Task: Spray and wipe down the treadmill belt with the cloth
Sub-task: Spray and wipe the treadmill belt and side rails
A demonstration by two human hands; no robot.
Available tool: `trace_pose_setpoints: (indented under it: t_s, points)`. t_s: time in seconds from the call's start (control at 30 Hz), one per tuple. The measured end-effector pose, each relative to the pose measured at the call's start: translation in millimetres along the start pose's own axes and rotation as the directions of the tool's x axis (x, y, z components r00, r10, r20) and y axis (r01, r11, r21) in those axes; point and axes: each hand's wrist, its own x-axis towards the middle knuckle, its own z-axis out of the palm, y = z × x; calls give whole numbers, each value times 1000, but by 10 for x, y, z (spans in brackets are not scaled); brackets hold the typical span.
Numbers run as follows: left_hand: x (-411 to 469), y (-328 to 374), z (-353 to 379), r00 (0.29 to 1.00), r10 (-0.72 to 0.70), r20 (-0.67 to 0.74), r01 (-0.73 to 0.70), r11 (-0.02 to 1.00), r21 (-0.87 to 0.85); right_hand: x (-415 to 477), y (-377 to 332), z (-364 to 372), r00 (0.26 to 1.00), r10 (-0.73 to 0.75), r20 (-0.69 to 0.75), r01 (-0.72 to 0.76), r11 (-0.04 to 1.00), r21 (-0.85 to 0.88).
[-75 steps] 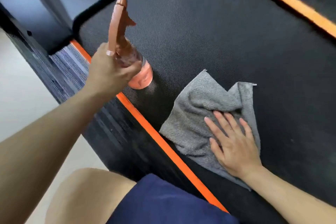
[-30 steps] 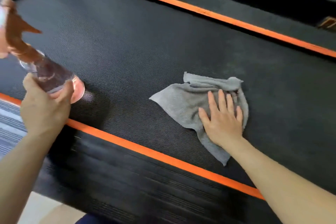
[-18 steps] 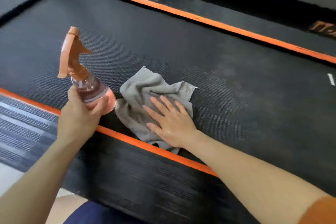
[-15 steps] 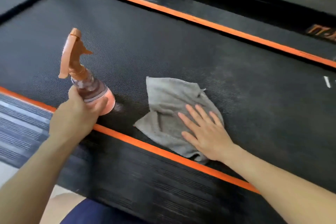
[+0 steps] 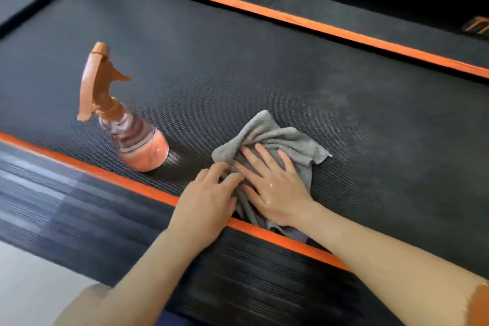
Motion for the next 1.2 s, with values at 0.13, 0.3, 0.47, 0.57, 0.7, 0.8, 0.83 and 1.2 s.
trace_pose_setpoints:
  t_s: [0.13,0.3,0.47,0.57,0.7,0.8,0.83,1.2]
  points:
    - [78,-37,-67,996,-92,-9,88,967,-241,-509,379,6,997,-29,66,34,997,-66]
    - [39,-113,-120,987,-139,79,156,942,-298,-459,597,-19,848,529,-27,-530,848,-18]
    - [156,-120,-234,983,-145,-111,150,988,39,199,-403,153,952,277,-132,-277,961,14]
    - [126,-254,-362,973,-216,-86,230,948,220,182,-311,76,995,-60,-80,61,998,9]
    - [32,-441,-378,974,-185,-130,206,963,173,-145,735,-26,987,105,-124,-123,981,-147]
    - [26,-384,-308,968,-119,-221,142,986,90,-41,1062,-138,733,673,-97,-672,739,51]
    - [44,-359,-272,964,-100,-248,117,992,55,83,906,-112,683,726,-78,-724,688,60]
    - [-14,-317,64,999,6,38,-11,990,139,271,763,-138,989,119,-93,-132,980,-152]
